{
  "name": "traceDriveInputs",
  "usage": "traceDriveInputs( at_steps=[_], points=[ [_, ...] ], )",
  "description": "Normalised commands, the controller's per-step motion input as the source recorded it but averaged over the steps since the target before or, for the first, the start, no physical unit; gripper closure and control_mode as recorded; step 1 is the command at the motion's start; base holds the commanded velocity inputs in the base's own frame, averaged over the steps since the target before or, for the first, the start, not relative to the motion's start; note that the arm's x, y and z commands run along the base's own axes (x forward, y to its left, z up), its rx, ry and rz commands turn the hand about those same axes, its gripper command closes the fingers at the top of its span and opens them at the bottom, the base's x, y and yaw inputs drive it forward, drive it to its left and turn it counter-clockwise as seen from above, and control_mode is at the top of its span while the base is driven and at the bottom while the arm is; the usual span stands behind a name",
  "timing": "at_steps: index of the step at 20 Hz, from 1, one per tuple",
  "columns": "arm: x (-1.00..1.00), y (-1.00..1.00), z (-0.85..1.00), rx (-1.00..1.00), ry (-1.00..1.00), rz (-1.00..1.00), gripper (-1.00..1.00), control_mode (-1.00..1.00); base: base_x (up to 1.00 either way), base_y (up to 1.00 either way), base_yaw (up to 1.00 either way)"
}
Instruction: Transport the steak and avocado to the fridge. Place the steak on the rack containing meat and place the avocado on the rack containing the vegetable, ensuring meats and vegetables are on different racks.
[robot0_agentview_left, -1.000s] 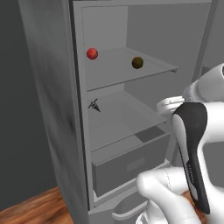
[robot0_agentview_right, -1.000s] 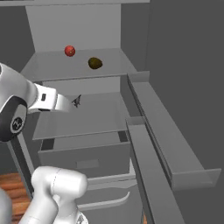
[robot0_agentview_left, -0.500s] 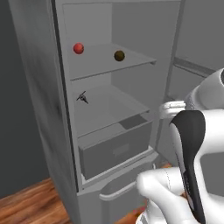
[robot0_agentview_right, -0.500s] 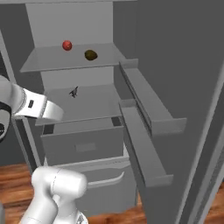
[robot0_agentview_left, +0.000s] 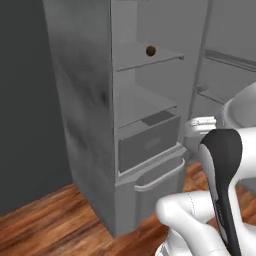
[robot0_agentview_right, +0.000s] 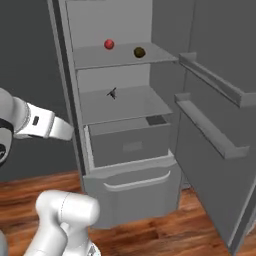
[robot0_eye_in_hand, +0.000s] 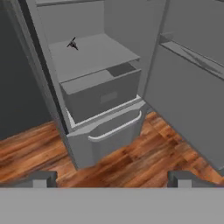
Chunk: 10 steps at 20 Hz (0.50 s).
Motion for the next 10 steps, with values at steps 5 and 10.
traceDriveInputs(
  at_steps=[5, 10],
  points=[
    [0.0, 0.0, 0.0, 0.0, 0.0, 0.0, -1.0, 1.0, 0.06, 0.67, -0.76],
    [0.0, 0.0, 0.0, 0.0, 0.0, 0.0, -1.0, 1.0, 0.05, 0.2, -1.0]
  ],
)
